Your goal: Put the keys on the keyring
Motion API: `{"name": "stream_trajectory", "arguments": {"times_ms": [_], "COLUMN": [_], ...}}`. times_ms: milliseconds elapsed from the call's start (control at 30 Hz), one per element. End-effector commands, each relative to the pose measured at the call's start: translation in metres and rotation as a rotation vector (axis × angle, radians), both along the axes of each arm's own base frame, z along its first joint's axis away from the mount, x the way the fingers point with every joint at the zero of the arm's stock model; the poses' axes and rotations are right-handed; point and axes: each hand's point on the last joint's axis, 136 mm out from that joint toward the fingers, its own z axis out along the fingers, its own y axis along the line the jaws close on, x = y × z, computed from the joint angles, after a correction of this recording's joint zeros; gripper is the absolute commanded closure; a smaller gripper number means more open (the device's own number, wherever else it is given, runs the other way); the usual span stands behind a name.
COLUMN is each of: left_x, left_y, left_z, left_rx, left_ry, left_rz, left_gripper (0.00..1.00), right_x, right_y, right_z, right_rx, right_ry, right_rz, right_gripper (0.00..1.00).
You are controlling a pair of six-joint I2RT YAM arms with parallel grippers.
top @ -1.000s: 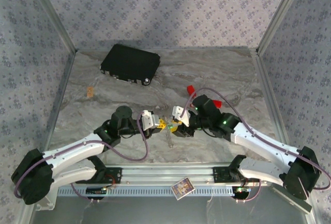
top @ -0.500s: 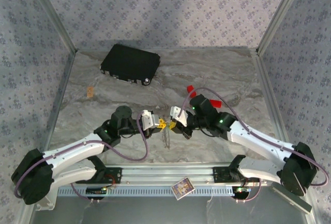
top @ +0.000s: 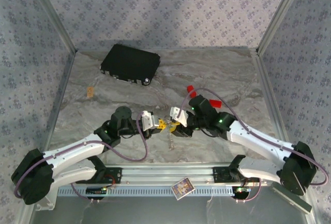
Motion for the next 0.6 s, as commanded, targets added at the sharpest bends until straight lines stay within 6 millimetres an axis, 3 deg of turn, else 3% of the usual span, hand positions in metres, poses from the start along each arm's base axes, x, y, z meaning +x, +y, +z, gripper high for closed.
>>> {"name": "stream_trajectory", "arguments": {"times_ms": [0, 267, 567], "left_x": [-0.006, -0.008, -0.010], "left_y": [-0.003, -0.005, -0.006], "left_z": [0.020, 0.017, 0.018], "left_rx": [-0.058, -0.051, -0.053], "left_ry": [-0.055, -0.041, -0.042], "left_rz": [-0.043, -0.060, -0.073], "left_gripper": [1.00, 1.00, 1.00], "right_x": [-0.002, -0.008, -0.008], "right_y": [-0.011, 0.000, 0.010], "right_z": [0.011, 0.039, 0.035], "right_rx": [-0.001, 0.123, 0.122], "right_ry": [-0.042, -0.096, -0.090], "right_rz": [-0.004, 0.056, 0.077], "right_gripper": [0.66, 0.72, 0.75]}}
